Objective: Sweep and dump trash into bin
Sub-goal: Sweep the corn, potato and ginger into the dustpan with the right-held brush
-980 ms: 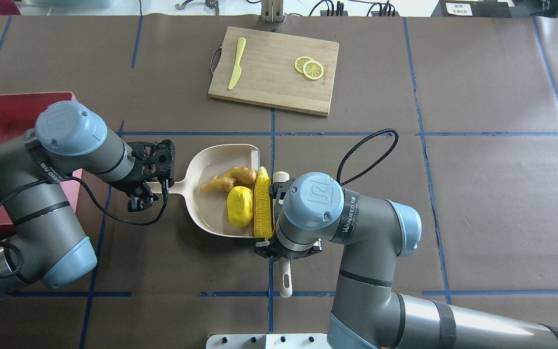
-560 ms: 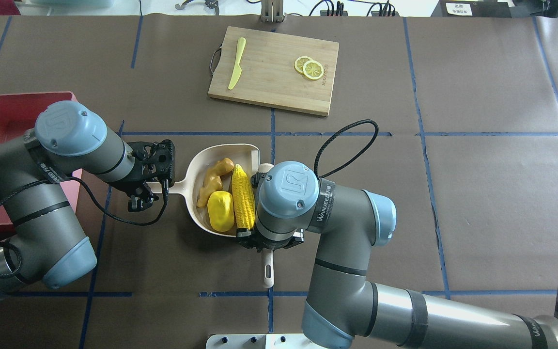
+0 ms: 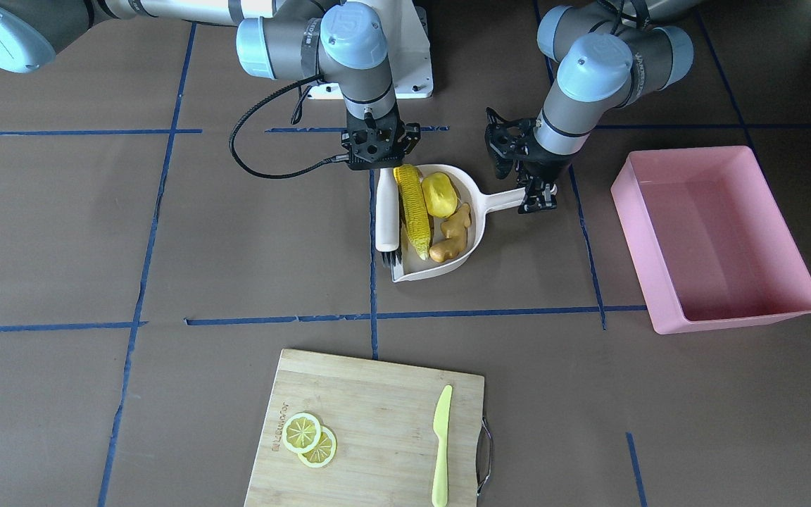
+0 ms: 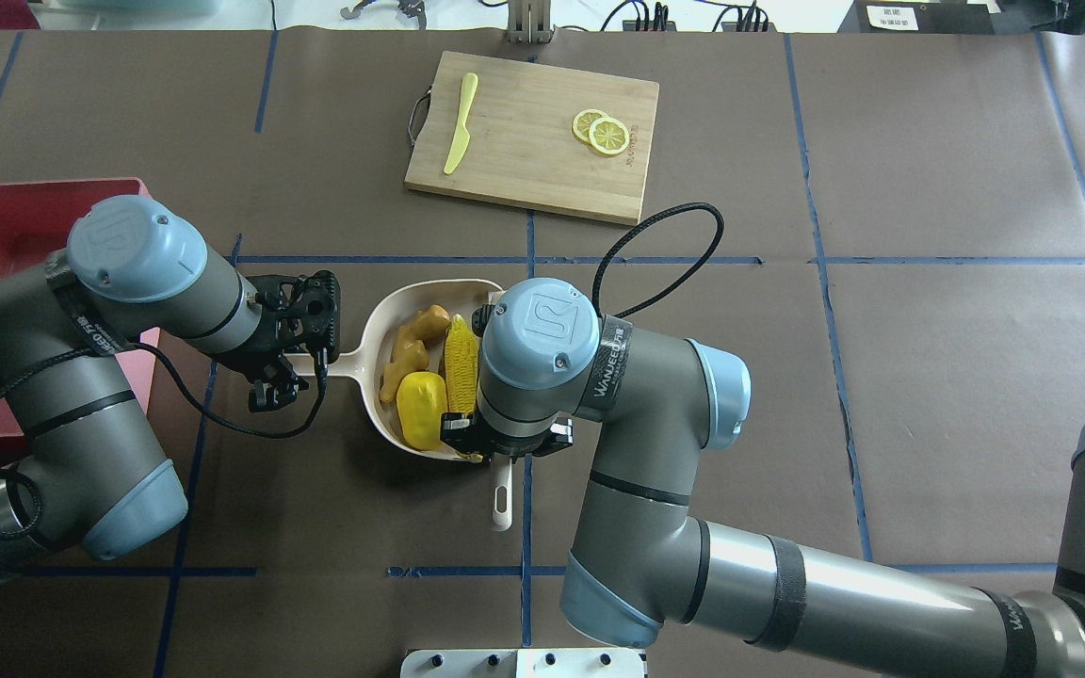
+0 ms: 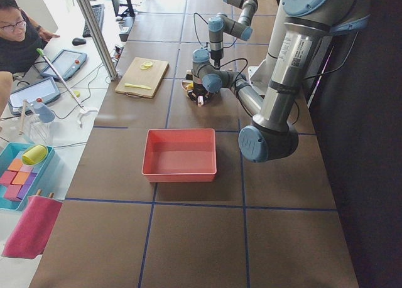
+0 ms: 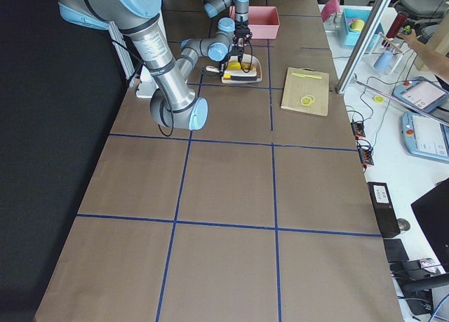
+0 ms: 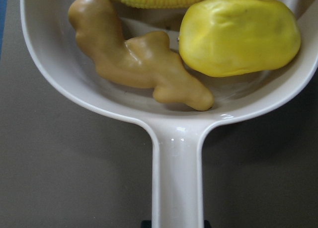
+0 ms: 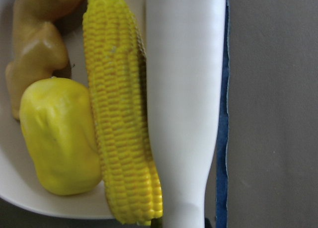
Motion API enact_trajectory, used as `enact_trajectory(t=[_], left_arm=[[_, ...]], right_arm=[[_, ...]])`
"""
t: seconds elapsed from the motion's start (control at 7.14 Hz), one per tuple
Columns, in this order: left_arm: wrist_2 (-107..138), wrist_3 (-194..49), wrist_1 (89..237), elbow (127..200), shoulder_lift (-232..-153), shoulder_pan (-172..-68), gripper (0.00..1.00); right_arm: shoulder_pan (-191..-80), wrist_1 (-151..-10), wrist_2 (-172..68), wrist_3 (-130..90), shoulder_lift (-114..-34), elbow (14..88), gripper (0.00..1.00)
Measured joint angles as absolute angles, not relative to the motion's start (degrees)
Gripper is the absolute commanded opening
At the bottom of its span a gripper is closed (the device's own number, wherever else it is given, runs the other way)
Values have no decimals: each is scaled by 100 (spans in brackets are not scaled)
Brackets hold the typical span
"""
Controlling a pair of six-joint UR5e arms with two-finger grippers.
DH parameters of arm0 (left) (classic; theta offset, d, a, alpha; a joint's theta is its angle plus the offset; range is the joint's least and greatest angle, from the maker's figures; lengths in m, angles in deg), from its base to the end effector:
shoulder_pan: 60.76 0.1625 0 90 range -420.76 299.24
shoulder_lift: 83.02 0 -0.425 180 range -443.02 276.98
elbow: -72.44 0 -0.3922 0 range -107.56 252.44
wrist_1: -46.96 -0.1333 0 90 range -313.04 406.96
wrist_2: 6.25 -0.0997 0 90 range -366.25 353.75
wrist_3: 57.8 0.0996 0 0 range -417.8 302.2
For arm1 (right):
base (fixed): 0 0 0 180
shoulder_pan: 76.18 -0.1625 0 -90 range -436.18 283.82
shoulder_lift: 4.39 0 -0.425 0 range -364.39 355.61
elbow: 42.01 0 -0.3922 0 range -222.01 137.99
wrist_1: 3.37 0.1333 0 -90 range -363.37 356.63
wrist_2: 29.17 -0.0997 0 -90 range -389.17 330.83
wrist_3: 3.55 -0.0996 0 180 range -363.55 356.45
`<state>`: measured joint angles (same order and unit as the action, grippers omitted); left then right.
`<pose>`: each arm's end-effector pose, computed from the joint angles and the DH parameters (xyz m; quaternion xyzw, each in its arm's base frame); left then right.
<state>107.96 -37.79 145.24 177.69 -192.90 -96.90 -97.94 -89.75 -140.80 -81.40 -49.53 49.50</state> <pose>0.4301 -0.4286 0.3340 0.2892 0.2917 0.6079 0.6795 -0.6193 -0.3512 0.1630 -0.0416 -0.4466 -0.0044 0.8938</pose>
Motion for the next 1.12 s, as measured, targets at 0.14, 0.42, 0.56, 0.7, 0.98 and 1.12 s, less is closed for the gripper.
enact_trajectory(t=[0.14, 0.42, 0.56, 0.7, 0.98, 1.12], left_arm=[[10820, -3856, 14537, 17766, -19291, -9693, 5], [10863, -4235, 14588, 17770, -19295, -9693, 4], [10985, -4428, 14604, 17772, -19295, -9694, 3], [11162, -4587, 14636, 17769, -19289, -9704, 2], [11313, -4734, 14743, 17759, -19281, -9726, 2], [11329, -4793, 14853, 17754, -19274, -9733, 0]], right_arm=[[-9808, -8981, -14090, -8202, -4931, 4957, 2], [-9814, -9014, -14101, -8270, -4928, 4979, 2], [-9815, -9031, -14104, -8295, -4932, 4991, 2], [-9826, -9045, -14105, -8318, -4944, 5023, 2], [-9893, -9219, -14158, -8341, -4988, 5167, 2], [-9946, -9327, -14202, -8343, -5021, 5266, 2]])
